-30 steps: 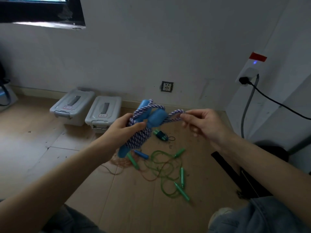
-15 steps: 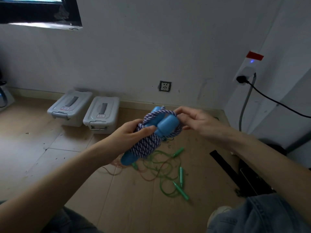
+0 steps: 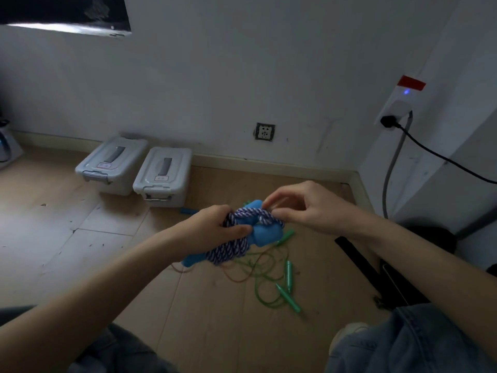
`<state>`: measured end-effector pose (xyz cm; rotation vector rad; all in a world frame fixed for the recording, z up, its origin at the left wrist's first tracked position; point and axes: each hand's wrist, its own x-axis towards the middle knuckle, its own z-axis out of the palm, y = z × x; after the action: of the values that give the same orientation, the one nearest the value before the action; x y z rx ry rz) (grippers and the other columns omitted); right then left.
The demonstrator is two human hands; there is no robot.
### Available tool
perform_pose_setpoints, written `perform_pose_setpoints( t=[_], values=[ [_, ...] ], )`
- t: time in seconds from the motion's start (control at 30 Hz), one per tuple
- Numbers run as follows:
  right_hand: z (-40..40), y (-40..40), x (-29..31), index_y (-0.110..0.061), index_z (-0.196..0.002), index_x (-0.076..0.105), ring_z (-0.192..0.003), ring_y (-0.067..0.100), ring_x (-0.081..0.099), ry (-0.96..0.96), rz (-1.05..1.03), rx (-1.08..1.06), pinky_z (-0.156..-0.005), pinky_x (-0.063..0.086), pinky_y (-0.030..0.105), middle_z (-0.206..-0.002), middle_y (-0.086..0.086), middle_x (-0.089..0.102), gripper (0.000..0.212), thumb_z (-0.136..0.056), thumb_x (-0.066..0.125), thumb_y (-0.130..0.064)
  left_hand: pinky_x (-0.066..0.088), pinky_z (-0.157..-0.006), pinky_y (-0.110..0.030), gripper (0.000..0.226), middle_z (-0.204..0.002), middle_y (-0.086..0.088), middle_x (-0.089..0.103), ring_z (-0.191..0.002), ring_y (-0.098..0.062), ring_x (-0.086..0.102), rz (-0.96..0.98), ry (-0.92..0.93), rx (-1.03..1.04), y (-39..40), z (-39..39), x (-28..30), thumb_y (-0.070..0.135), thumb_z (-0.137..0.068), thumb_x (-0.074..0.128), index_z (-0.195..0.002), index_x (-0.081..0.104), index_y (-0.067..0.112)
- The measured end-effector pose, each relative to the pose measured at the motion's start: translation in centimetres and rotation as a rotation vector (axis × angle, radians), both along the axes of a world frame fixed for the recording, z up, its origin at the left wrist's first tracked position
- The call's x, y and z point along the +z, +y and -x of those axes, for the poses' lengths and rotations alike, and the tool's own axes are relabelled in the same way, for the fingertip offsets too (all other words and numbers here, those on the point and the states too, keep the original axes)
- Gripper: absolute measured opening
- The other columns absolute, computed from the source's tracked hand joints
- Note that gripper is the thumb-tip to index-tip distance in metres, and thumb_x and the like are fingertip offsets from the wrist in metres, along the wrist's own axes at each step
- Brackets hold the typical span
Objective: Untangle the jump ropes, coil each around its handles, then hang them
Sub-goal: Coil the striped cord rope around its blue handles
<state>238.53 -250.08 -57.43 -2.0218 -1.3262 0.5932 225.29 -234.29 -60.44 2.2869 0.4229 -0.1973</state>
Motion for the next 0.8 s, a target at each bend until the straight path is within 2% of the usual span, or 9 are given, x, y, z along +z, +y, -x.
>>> perform_pose_setpoints(
  t=[0.13, 0.2, 0.27, 0.37, 0.47, 0.57, 0.63, 0.7, 0.8],
  values=[
    [1.2, 0.6, -0.6, -0.014, -0.094, 0.072, -0.073, 0.000, 0.064, -0.261, -0.041, -0.056, -0.068, 0.050, 0.010, -0.087, 0.001, 0.073, 0.022, -0.075, 0.076, -0.023, 0.052, -0.078, -0.033, 0.036, -0.101, -0.006, 0.063, -0.090, -0.018, 0.061, 0.069, 0.011, 0.040, -0.4, -0.2, -0.4, 0.037, -0.087, 0.055, -0.109, 0.055, 0.010],
    [1.7, 0.7, -0.8, -0.017, -0.097, 0.063, -0.074, 0.004, 0.066, -0.280, -0.098, -0.070, -0.069, 0.054, 0.019, -0.086, 0.002, 0.073, 0.023, -0.077, 0.074, -0.020, 0.051, -0.078, -0.035, 0.034, -0.097, -0.007, 0.064, -0.088, -0.019, 0.062, 0.093, 0.013, 0.069, -0.3, -0.2, -0.6, 0.037, -0.087, 0.056, -0.105, 0.056, 0.008],
    [2.2, 0.6, -0.9, -0.024, -0.097, 0.049, -0.075, 0.008, 0.066, -0.283, -0.084, -0.010, -0.068, 0.056, 0.026, -0.087, 0.002, 0.072, 0.031, -0.078, 0.073, -0.018, 0.051, -0.071, -0.030, 0.026, -0.088, -0.003, 0.064, -0.080, -0.015, 0.061, 0.124, 0.030, 0.076, -0.2, -0.2, -0.9, 0.036, -0.087, 0.057, -0.094, 0.057, 0.011],
    [2.6, 0.7, -1.5, -0.019, -0.088, 0.052, -0.078, 0.013, 0.059, -0.374, 0.018, 0.056, -0.071, 0.051, 0.031, -0.087, -0.001, 0.064, 0.026, -0.075, 0.075, -0.021, 0.046, -0.054, -0.018, 0.020, -0.075, 0.004, 0.061, -0.067, -0.006, 0.059, 0.163, 0.044, 0.114, -0.2, -0.3, -1.6, 0.036, -0.086, 0.058, -0.077, 0.053, 0.019],
    [2.7, 0.9, -1.9, -0.015, -0.080, 0.058, -0.077, 0.015, 0.056, -0.404, 0.042, 0.000, -0.071, 0.047, 0.030, -0.083, -0.001, 0.061, 0.018, -0.075, 0.074, -0.022, 0.044, -0.050, -0.015, 0.022, -0.073, 0.005, 0.061, -0.064, -0.004, 0.058, 0.184, 0.056, 0.153, -0.3, -0.5, -2.0, 0.038, -0.086, 0.058, -0.074, 0.052, 0.020],
    [2.9, 0.9, -2.2, -0.005, -0.082, 0.064, -0.084, 0.019, 0.057, -0.431, -0.033, -0.069, -0.077, 0.045, 0.031, -0.091, 0.006, 0.063, 0.011, -0.078, 0.067, -0.015, 0.050, -0.060, -0.023, 0.023, -0.079, -0.001, 0.063, -0.072, -0.011, 0.061, 0.243, 0.058, 0.191, -0.6, -0.6, -2.5, 0.038, -0.086, 0.057, -0.077, 0.054, 0.018],
    [3.3, 1.0, -2.3, -0.006, -0.077, 0.060, -0.090, 0.014, 0.049, -0.441, -0.114, -0.068, -0.078, 0.043, 0.024, -0.097, 0.001, 0.052, 0.008, -0.076, 0.065, -0.013, 0.053, -0.074, -0.034, 0.022, -0.087, -0.006, 0.064, -0.081, -0.018, 0.063, 0.255, 0.088, 0.200, -0.8, -0.6, -2.7, 0.038, -0.087, 0.056, -0.083, 0.055, 0.016],
    [3.3, 1.0, -2.2, -0.013, -0.073, 0.054, -0.083, 0.009, 0.045, -0.294, -0.092, -0.055, -0.071, 0.040, 0.018, -0.095, -0.002, 0.045, 0.011, -0.079, 0.063, -0.014, 0.053, -0.084, -0.039, 0.024, -0.097, -0.010, 0.064, -0.090, -0.023, 0.062, 0.268, 0.110, 0.198, -0.9, -0.7, -2.8, 0.036, -0.088, 0.055, -0.095, 0.055, 0.013],
    [2.1, 1.1, -1.5, -0.017, -0.071, 0.054, -0.075, 0.015, 0.057, 0.167, -0.080, -0.221, -0.073, 0.048, 0.029, -0.089, 0.009, 0.056, 0.018, -0.088, 0.054, -0.012, 0.051, -0.078, -0.034, 0.025, -0.096, -0.003, 0.060, -0.088, -0.017, 0.060, 0.173, 0.056, 0.173, -0.7, -1.0, -2.6, 0.035, -0.086, 0.056, -0.102, 0.050, 0.017]
  ],
)
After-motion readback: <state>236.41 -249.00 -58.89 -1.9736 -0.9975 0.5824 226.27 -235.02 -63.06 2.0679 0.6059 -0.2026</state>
